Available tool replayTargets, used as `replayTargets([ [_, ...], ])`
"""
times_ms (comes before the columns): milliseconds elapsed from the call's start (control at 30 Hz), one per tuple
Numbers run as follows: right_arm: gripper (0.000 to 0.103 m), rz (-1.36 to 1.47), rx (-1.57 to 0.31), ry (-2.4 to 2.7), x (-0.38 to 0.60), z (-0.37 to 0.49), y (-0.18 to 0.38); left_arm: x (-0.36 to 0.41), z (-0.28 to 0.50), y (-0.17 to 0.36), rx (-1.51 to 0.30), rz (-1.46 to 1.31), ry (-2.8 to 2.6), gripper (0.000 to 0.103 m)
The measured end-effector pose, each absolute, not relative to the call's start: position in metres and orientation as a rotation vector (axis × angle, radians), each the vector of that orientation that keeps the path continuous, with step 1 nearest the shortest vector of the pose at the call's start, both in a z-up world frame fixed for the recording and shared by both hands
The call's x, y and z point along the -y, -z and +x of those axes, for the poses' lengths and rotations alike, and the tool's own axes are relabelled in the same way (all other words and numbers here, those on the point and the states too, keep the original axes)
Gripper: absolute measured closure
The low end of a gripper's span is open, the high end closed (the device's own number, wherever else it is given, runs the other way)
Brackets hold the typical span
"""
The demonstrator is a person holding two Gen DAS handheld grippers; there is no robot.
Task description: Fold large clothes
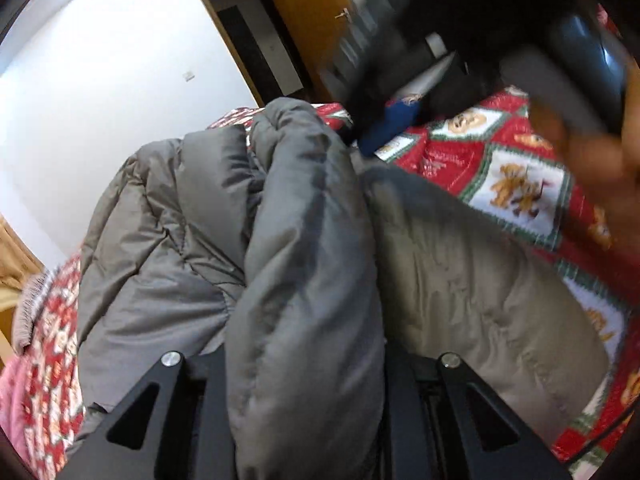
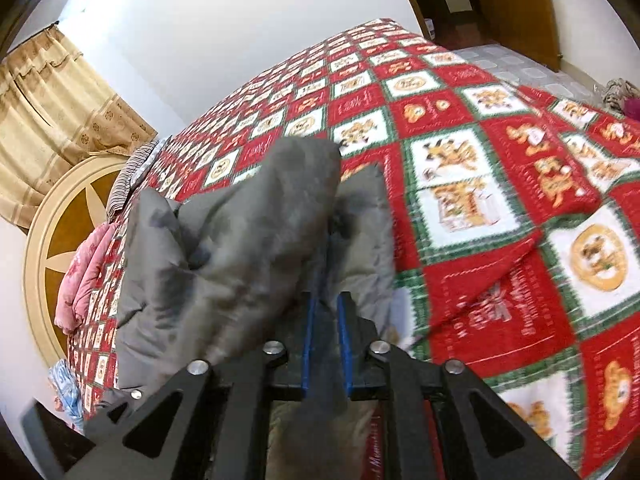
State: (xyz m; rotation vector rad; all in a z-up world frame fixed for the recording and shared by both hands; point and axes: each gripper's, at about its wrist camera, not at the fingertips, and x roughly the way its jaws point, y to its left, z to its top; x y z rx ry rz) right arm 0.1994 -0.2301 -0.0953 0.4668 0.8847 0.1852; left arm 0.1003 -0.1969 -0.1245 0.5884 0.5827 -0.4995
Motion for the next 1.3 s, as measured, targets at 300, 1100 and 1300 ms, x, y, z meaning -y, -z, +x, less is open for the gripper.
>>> replayTargets([
  [300,0.053,0.448,-0.808,-0.211,0.232,0.206,0.060,0.202,0.088,0.135,-0.566,0.624,0.476,0.084],
  [1100,0.098,0.521,-0.768,-0.442,0.225,0.214,0.098,0.181,0.072,0.085,-0.622,0.511,0.704,0.004],
  [1300,0.098,0.839,-0.690,-0.488,0.275,0.197,0.122,0.099,0.068,0.010,-0.548,0.193,0.854,0.000],
])
